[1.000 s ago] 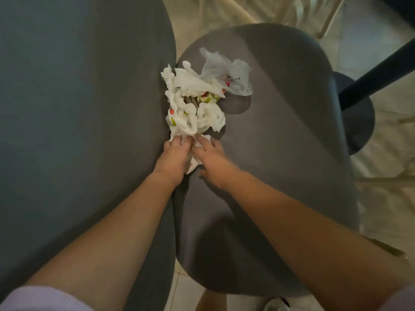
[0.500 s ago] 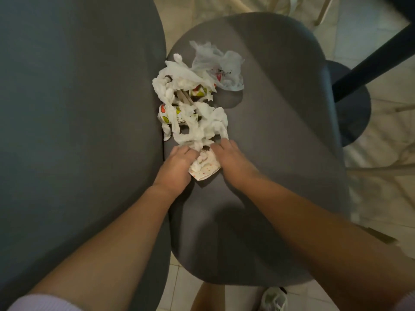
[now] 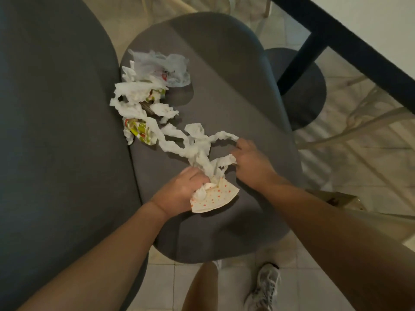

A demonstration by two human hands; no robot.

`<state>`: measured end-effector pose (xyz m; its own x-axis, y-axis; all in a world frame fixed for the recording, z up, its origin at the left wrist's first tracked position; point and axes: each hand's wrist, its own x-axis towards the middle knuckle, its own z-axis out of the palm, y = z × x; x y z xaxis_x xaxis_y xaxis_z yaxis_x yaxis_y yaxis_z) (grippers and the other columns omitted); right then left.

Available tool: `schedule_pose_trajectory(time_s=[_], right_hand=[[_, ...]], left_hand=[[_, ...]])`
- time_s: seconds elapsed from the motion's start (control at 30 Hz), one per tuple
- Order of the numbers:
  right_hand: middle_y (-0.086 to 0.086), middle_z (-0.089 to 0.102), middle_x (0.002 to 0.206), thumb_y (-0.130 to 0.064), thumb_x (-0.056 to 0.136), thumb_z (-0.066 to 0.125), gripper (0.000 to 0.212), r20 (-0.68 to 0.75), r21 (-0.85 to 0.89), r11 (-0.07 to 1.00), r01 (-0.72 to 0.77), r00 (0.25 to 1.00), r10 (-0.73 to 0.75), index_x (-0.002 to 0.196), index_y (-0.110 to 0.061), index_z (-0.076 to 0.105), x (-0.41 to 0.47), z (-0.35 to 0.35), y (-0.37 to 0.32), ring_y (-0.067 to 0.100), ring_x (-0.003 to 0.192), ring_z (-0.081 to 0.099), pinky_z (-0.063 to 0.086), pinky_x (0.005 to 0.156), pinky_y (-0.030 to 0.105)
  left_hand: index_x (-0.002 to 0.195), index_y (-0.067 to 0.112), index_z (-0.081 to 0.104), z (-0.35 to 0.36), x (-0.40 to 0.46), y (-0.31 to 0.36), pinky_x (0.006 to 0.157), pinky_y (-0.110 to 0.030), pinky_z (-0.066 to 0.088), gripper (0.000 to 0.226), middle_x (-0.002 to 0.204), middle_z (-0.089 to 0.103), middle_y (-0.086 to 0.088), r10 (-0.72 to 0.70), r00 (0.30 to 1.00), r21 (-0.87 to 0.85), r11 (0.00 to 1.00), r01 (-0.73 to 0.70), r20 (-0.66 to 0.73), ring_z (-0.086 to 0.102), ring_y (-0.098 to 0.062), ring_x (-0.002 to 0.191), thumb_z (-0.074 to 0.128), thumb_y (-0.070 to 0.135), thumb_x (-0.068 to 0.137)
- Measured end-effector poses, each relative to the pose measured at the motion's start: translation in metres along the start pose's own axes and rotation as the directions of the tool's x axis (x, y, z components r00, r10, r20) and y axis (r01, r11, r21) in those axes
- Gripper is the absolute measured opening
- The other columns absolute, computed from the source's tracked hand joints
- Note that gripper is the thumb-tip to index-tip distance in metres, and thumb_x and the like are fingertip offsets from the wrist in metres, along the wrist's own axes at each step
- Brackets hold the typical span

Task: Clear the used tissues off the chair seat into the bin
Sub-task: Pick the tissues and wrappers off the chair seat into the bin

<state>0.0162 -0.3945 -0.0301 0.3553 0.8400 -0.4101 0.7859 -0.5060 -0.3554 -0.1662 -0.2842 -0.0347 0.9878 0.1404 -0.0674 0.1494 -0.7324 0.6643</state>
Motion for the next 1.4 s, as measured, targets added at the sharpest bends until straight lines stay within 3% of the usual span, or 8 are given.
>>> schedule_pose_trajectory(time_s=[0.2, 0.43, 0.53, 0.63, 0.93, 1.07, 1.23, 1.4], right_hand=[[0.012, 0.046, 0.120, -0.001, 0.081, 0.054, 0.022, -0.046, -0.012, 1.000, -0.016, 0.999, 0.015, 0.103, -0.003, 0.058, -0.019, -0.004, 0.013, 0.026, 0.108, 0.043, 0.037, 0.072, 0.029], [0.011, 0.046, 0.126, -0.004, 0.083, 0.054, 0.055, -0.100, 0.130, 0.992, -0.001, 0.995, 0.014, 0.136, -0.009, 0.042, -0.027, -0.007, 0.005, 0.026, 0.116, 0.041, 0.044, 0.090, 0.036], [0.014, 0.050, 0.115, 0.001, 0.083, 0.051, 0.029, -0.165, 0.147, 0.988, 0.037, 0.986, -0.013, 0.111, -0.002, 0.058, -0.025, -0.003, 0.003, 0.028, 0.106, 0.045, 0.050, 0.079, 0.040], [0.011, 0.049, 0.126, 0.003, 0.081, 0.051, 0.020, -0.141, 0.130, 0.987, 0.097, 0.987, -0.078, 0.097, 0.001, 0.062, -0.020, 0.000, 0.002, 0.026, 0.114, 0.044, 0.048, 0.074, 0.033], [-0.003, 0.012, 0.158, -0.019, 0.075, 0.071, 0.011, 0.003, 0.193, 0.932, 0.305, 0.950, -0.312, 0.066, -0.013, 0.073, -0.008, 0.020, -0.026, 0.022, 0.143, 0.007, 0.028, 0.109, 0.033], [0.001, 0.024, 0.153, -0.022, 0.071, 0.074, 0.032, 0.104, 0.402, 0.890, 0.214, 0.955, -0.277, 0.102, -0.016, 0.071, -0.005, 0.028, -0.056, 0.022, 0.142, 0.009, 0.020, 0.113, 0.032], [0.016, 0.057, 0.127, 0.009, 0.082, 0.059, 0.046, 0.497, 0.859, 0.109, -0.500, 0.866, 0.055, 0.126, 0.002, 0.051, 0.005, 0.011, -0.077, 0.027, 0.115, 0.056, 0.046, 0.099, 0.034], [0.016, 0.061, 0.105, 0.009, 0.085, 0.045, 0.024, 0.435, 0.823, -0.439, -0.359, 0.896, 0.083, 0.106, 0.006, 0.058, -0.005, 0.009, -0.053, 0.029, 0.102, 0.058, 0.049, 0.094, 0.042]], left_hand=[[0.095, 0.007, 0.060, 0.011, 0.011, 0.011, 0.075, -0.029, 0.050, 0.022, 0.123, 0.032, -0.004, -0.010, 1.000, 0.024, 1.000, 0.010, -0.011, 0.051, -0.021, 0.088, 0.067, 0.013, 0.075], [0.086, 0.015, 0.056, 0.003, 0.005, 0.012, 0.066, -0.021, 0.042, 0.021, 0.082, 0.060, -0.010, -0.159, 0.954, -0.193, 0.975, 0.110, -0.255, 0.052, -0.012, 0.077, 0.069, 0.008, 0.070], [0.080, 0.017, 0.060, -0.007, 0.008, 0.025, 0.059, -0.020, 0.044, 0.029, 0.076, 0.062, -0.003, -0.680, 0.705, -0.658, 0.627, 0.418, -0.200, 0.055, -0.008, 0.068, 0.073, -0.005, 0.067], [0.091, 0.017, 0.061, -0.016, 0.006, 0.020, 0.070, -0.025, 0.050, 0.036, 0.092, 0.065, 0.001, -0.871, 0.487, -0.900, 0.165, 0.402, 0.058, 0.061, -0.012, 0.085, 0.067, -0.008, 0.067], [0.072, 0.009, 0.052, -0.025, 0.003, 0.009, 0.044, -0.014, 0.046, 0.018, 0.065, 0.058, -0.002, -0.741, 0.556, -0.911, -0.405, 0.076, 0.375, 0.059, -0.011, 0.053, 0.051, -0.004, 0.059], [0.082, 0.008, 0.054, -0.020, 0.008, 0.005, 0.049, -0.018, 0.048, 0.046, 0.066, 0.058, -0.003, -0.681, 0.608, -0.872, -0.488, 0.040, 0.409, 0.057, -0.012, 0.056, 0.061, 0.004, 0.037], [0.101, 0.002, 0.056, -0.024, 0.017, 0.000, 0.073, -0.033, 0.057, 0.051, 0.086, 0.064, -0.008, -0.694, 0.646, -0.929, -0.363, 0.067, 0.318, 0.063, -0.020, 0.084, 0.063, 0.001, 0.050], [0.110, 0.006, 0.059, -0.029, 0.019, -0.002, 0.072, -0.030, 0.054, 0.049, 0.100, 0.065, -0.005, -0.785, 0.578, -0.968, -0.112, 0.224, 0.224, 0.064, -0.017, 0.094, 0.068, 0.004, 0.063]])
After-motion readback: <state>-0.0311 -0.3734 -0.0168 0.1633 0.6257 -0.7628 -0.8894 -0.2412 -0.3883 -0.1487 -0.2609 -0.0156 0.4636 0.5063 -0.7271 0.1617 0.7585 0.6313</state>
